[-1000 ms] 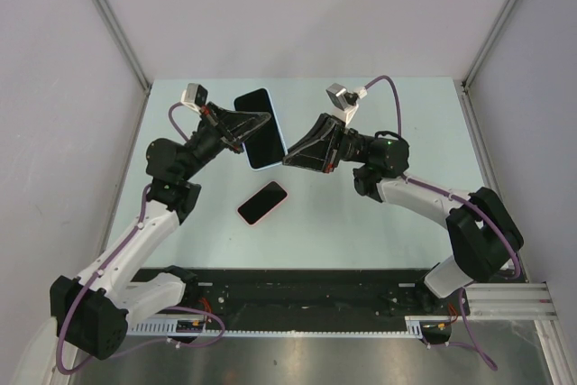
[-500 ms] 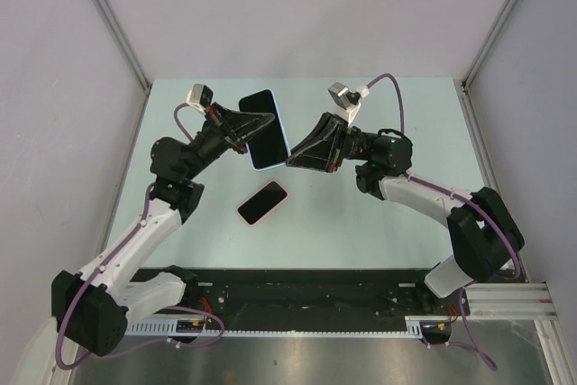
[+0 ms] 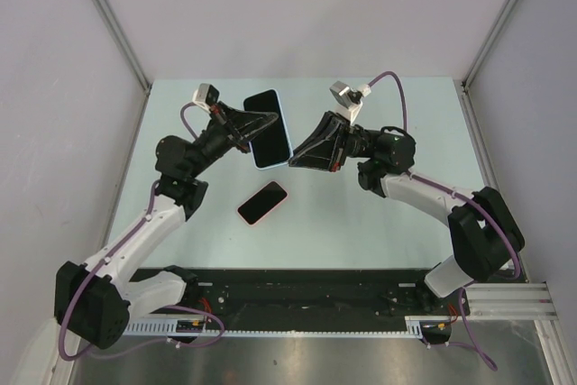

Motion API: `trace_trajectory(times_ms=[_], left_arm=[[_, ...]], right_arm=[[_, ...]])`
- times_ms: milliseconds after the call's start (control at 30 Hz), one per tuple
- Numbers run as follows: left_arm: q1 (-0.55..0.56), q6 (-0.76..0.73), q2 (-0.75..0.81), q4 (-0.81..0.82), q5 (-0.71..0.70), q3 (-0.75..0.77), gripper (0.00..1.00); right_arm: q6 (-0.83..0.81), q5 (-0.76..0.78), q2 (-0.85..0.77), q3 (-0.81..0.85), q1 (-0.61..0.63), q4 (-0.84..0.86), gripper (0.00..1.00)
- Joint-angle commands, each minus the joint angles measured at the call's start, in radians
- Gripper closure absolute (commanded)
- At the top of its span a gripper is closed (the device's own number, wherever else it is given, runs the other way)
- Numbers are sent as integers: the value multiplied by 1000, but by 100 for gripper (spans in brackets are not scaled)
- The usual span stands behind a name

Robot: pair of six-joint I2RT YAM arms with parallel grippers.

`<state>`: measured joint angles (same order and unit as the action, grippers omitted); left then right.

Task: Take the phone out of the phone case
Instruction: Remove the phone case from the phone.

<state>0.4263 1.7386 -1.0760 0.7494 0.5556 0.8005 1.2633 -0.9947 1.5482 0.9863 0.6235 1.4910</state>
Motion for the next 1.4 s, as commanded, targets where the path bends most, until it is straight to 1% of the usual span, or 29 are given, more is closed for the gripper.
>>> trace_trajectory(times_ms=[0,233,367,500,533,567,600,633,667,700,733,767,800,833,867,900,933,967,1000,1033,1067,1200,1233,1333,1367], left_arm=[[85,188,31,226,58,60,100],[86,211,14,269,72,68,100],[86,213,7,291,82,69,100],[85,187,7,298,108,55,100],[80,171,7,294,125,52,100],[74,135,8,262,142,51,100],[69,112,10,245,164,48,100],[54,84,11,222,205,45,100],[48,22,17,161,231,42,100],[40,-14,21,131,251,39,100],[22,-55,24,99,298,36,100],[14,-153,28,-3,319,37,100],[5,-216,34,-59,337,40,100],[-4,-285,37,-214,371,58,100],[-6,-433,40,-287,382,72,100],[-6,-511,34,-354,395,89,100],[-6,-581,30,-515,406,126,100],[-6,-694,24,-571,417,141,100],[-4,-724,11,-596,431,147,100],[-6,-741,7,-599,446,144,100],[-4,-746,7,-598,460,138,100],[-6,-757,-13,-576,490,121,100],[-6,-757,-16,-575,495,123,100],[-6,-763,-12,-575,501,126,100],[-6,-763,-7,-575,497,126,100]], right_arm=[[-91,-64,87,-11,-15,109,100],[-87,-102,96,-11,-22,109,100],[-76,-99,102,-12,-27,109,100],[20,-90,128,-12,-89,106,100],[80,-90,134,-18,-108,104,93],[103,-88,130,-41,-125,106,90],[122,-85,122,-61,-142,103,81],[152,-67,110,-84,-184,101,67],[165,-61,96,-104,-203,98,64],[174,-53,58,-150,-228,86,55],[183,-38,38,-169,-267,71,48],[177,-32,17,-188,-287,13,42],[163,-22,-41,-208,-300,-44,33],[133,-7,-72,-210,-307,-111,29],[52,5,-112,-210,-308,-271,15],[-2,28,-185,-210,-306,-363,9],[-48,78,-227,-209,-301,-444,4],[-121,106,-261,-207,-300,-588,0],[-145,155,-292,-201,-301,-644,0],[-153,174,-337,-201,-301,-675,0],[-139,188,-349,-199,-298,-690,0],[-26,189,-303,-184,-259,-548,0],[-12,189,-269,-175,-246,-525,0],[28,199,-231,-166,-217,-428,9],[47,203,-208,-161,-211,-398,17]])
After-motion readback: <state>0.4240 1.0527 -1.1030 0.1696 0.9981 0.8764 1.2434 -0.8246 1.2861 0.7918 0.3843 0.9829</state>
